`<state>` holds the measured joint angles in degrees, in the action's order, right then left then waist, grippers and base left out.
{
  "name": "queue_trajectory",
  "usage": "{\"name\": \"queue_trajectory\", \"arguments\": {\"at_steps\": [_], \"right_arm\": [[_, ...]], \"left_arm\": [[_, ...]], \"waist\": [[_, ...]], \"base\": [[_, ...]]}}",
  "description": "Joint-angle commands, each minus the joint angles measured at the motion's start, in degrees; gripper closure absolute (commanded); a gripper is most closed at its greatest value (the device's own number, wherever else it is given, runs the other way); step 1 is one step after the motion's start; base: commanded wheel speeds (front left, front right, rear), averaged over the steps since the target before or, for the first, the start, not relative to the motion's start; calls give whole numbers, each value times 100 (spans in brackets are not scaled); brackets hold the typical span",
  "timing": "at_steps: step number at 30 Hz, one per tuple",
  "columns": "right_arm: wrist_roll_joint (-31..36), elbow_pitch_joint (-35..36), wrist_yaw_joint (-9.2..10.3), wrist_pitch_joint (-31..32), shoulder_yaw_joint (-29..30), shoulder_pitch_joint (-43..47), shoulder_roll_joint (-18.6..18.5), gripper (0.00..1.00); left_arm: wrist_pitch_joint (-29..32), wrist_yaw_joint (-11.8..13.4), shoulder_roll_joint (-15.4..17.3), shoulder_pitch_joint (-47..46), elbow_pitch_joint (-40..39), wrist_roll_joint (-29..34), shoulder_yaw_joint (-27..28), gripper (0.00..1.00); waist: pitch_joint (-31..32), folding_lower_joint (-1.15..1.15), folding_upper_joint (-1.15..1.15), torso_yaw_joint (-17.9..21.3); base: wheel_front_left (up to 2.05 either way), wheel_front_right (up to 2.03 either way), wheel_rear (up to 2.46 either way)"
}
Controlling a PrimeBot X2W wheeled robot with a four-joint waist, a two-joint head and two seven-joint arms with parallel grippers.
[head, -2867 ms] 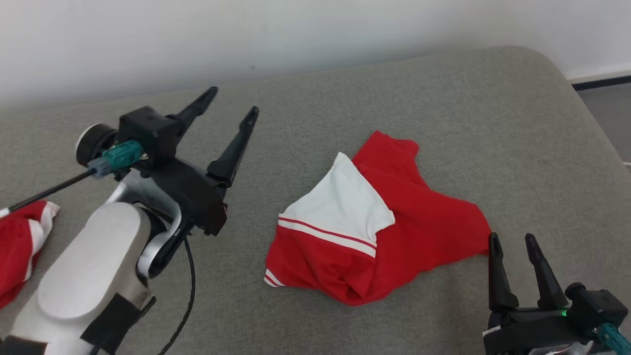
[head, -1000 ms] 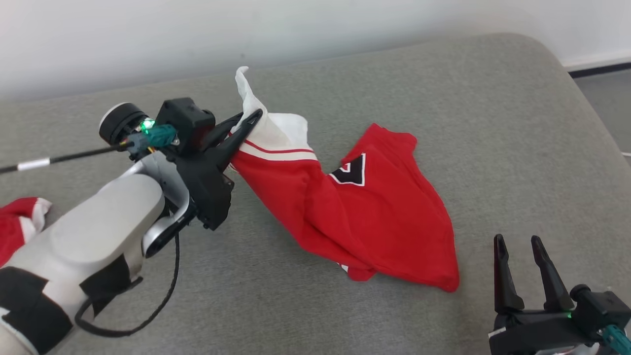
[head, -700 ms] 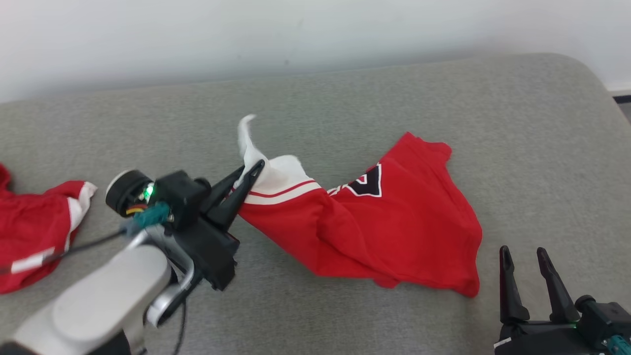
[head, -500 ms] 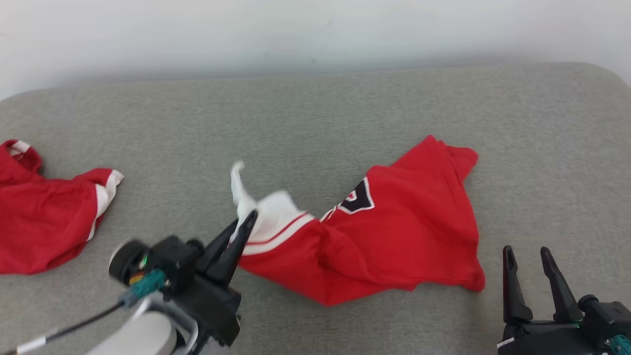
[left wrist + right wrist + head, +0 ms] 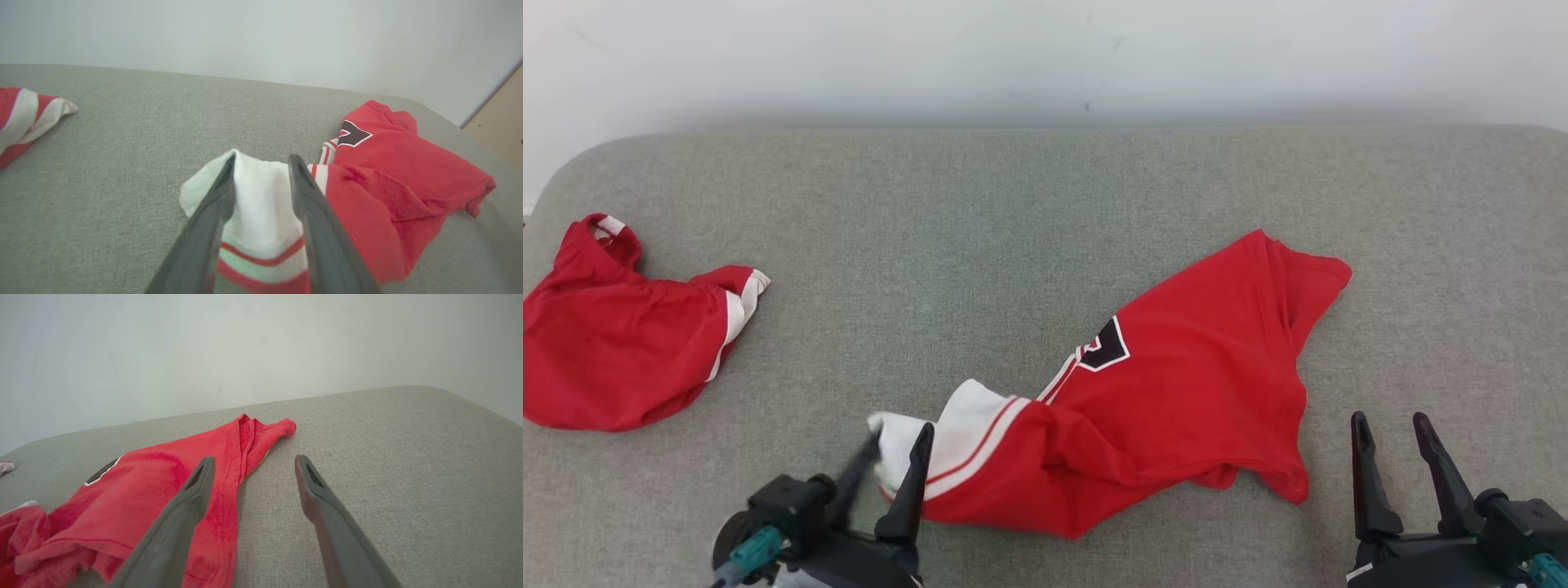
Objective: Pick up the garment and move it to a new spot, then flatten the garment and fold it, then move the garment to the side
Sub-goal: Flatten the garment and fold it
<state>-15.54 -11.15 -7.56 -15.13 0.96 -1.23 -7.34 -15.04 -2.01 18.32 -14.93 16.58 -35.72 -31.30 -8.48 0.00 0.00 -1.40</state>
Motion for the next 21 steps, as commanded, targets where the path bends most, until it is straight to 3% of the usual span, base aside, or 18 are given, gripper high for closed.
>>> {"name": "queue_trajectory", "arguments": {"at_steps": [1,13,21], "right_arm": [[12,-13,15,-1,-9,-3,-42,0],[-30,-30,15,-2,55,152,-13,0],[-47,-10,15,-1,158,347,-21,0]], "left_arm": [[-20,-11,-59,107,9,88,127,0],[-20,-290,-673,697,-542,1182,2231,0],[-21,-352,-871,1184,-858,1695,3036,0]], "waist": [[22,0,0,13],[357,0,0,33],[575,0,0,-24]], "base": [[0,0,0],[0,0,0],[0,0,0]]}}
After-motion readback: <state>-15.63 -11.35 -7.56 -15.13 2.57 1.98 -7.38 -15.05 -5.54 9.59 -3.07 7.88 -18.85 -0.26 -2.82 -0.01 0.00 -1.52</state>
